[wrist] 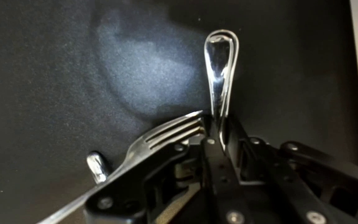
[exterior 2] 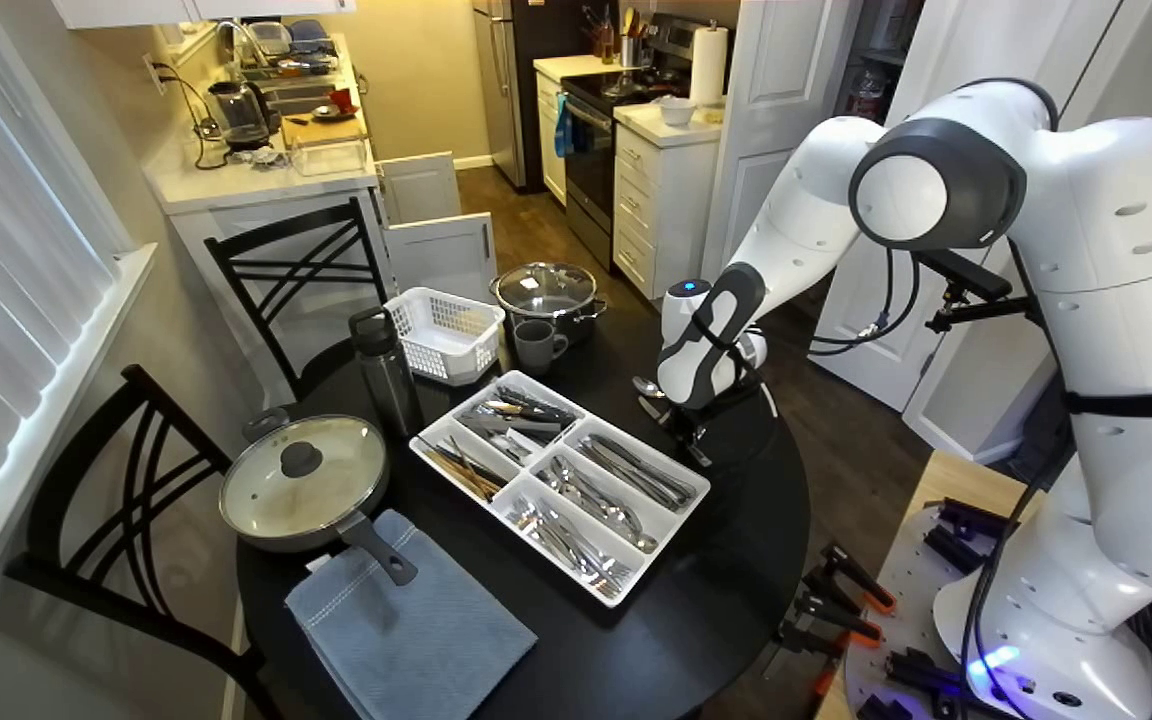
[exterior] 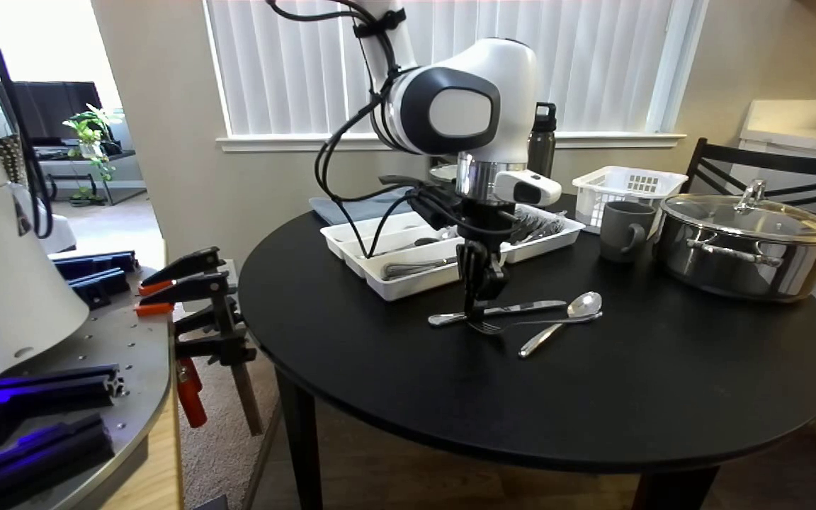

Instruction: Put the cutlery in the tray

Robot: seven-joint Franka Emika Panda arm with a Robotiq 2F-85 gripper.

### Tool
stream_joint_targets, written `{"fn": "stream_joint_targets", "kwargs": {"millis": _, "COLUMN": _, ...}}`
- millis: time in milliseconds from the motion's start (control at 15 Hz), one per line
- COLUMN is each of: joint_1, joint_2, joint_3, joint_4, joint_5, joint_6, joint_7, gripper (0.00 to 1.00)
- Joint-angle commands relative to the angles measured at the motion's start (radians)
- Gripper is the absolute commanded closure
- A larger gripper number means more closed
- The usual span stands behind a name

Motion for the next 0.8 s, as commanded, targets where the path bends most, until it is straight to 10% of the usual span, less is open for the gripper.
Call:
{"fn": "stream_joint_targets", "kwargs": {"millis": 0, "joint_1": -0.014, "joint_2": 0.013, "joint_3": 0.007, "joint_4": 0.004, "joint_5": -0.002, "joint_6": 0.002, "joint_7": -0.002, "gripper": 0.98}}
{"fn": "stream_joint_targets", "kwargs": {"millis": 733, "joint_1": -0.054, "joint_2": -0.112, "joint_3": 0.053, "joint_4": -0.050, "joint_5": 0.019, "joint_6": 0.086, "joint_7": -0.036, "gripper": 0.97}}
